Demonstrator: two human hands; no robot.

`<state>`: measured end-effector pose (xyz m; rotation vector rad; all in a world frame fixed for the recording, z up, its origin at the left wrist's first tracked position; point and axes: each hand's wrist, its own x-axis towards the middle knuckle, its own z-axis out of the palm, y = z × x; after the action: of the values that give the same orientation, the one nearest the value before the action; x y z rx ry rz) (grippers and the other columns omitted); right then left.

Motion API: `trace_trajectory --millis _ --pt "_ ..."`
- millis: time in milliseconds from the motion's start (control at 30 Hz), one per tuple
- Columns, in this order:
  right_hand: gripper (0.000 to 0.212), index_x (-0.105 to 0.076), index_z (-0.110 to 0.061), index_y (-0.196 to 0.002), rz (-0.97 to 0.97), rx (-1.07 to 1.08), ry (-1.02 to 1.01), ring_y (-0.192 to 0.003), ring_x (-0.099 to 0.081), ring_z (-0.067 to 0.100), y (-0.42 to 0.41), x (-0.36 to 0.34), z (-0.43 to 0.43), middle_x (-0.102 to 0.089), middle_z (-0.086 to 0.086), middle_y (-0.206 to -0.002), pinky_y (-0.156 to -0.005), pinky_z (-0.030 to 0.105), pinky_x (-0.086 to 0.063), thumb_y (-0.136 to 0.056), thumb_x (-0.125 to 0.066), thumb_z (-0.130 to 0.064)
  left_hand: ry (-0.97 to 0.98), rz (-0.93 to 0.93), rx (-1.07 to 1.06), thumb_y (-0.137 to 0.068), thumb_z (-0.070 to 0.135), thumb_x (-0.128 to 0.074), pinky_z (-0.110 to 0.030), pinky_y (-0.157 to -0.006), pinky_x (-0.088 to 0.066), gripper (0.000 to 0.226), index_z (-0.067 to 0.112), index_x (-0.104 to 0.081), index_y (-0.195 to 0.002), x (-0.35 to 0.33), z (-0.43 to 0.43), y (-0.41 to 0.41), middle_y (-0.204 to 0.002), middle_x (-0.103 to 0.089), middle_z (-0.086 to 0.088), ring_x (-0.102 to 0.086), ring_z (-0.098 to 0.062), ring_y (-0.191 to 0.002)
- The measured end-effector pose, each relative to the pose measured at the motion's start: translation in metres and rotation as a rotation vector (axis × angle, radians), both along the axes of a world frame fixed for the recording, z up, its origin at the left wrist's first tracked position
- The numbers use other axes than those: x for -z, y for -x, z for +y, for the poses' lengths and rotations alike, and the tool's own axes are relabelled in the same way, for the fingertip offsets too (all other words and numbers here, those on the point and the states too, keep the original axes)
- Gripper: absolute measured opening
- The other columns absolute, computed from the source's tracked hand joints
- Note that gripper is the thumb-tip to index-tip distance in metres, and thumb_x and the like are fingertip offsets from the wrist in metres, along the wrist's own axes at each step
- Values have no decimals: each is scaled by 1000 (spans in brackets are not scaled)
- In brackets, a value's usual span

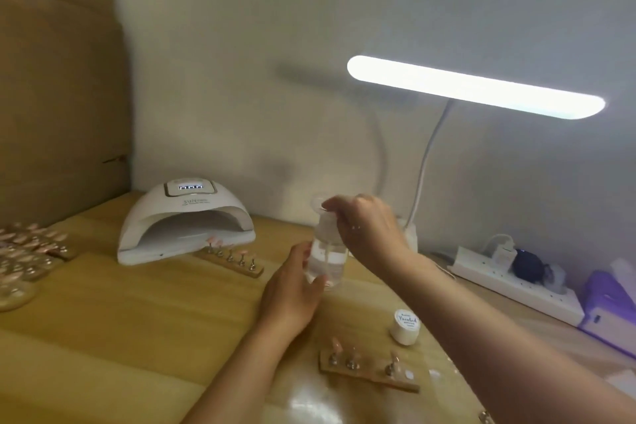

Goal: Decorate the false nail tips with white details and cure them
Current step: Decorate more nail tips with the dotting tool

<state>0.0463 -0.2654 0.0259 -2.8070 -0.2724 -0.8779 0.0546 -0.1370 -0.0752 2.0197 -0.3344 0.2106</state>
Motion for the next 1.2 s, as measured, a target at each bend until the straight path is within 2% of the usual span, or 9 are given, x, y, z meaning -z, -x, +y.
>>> trace_trajectory --millis 200,467,633,700,767,867,967,1100,1200 --pt "53 -64 -18 -131 -31 -37 -57 -119 -58 28 15 24 2 -72 4 -119 -78 49 -55 -87 -50 6 9 -18 -33 -93 22 -63 -32 -95 -47 45 31 -47 -133 0 -2 0 -129 -62 8 -59 -17 -117" --pt "57 -63 -37 -131 127 151 81 -102 -63 35 9 7 7 -72 5 -111 -75 35 -49 -88 -45 -5 -28 -43 -37 -94 23 -61 -33 -93 -47 44 28 -46 -136 -2 -2 4 -128 -63 6 -60 -17 -116" --pt "55 -72 -37 -116 218 130 -32 -106 -66 25 -1 -25 4 -73 -7 -118 -86 35 -56 -86 -45 1 2 -23 -1 -94 21 -63 -37 -98 -48 46 24 -47 -137 -2 1 4 -129 -63 5 -59 -16 -118" --pt "58 -68 -39 -124 183 146 18 -103 -65 30 5 -12 6 -73 -1 -116 -78 35 -54 -87 -44 -1 20 -4 1 -94 20 -64 -38 -98 -48 45 25 -48 -136 -1 1 2 -127 -64 5 -60 -16 -117" --pt "58 -62 -41 -131 134 158 93 -97 -64 35 13 5 8 -72 5 -111 -64 33 -41 -90 -44 -5 26 5 5 -93 22 -64 -38 -97 -49 44 26 -49 -134 0 0 0 -126 -64 5 -61 -16 -115" --pt "57 -65 -38 -128 123 158 80 -96 -64 35 7 2 8 -72 6 -112 -63 32 -36 -88 -43 -4 26 6 -9 -92 23 -65 -36 -98 -48 43 26 -51 -132 1 0 -1 -125 -65 6 -60 -14 -115" --pt "50 -73 -30 -118 170 102 -161 -106 -66 26 7 -11 6 -74 1 -115 -82 33 -53 -88 -46 0 57 69 -50 -87 26 -72 -30 -94 -46 43 25 -55 -126 -1 0 -4 -124 -63 8 -58 -13 -115" --pt "33 -76 -15 -106 36 -20 -873 -97 -72 17 38 -16 -4 -77 4 -98 -89 37 -57 -87 -56 4 436 131 -92 -85 26 -76 -27 -88 -43 32 25 -59 -112 -30 13 -4 -125 -62 2 -58 -16 -113" --pt "20 -73 -11 -101 2 -171 -1127 -91 -73 16 80 -15 -11 -77 4 -94 -80 26 -59 -89 -65 2 602 211 263 -86 39 -73 -25 -89 -53 30 21 -67 -109 -76 21 15 -117 -70 -2 -66 -17 -112"
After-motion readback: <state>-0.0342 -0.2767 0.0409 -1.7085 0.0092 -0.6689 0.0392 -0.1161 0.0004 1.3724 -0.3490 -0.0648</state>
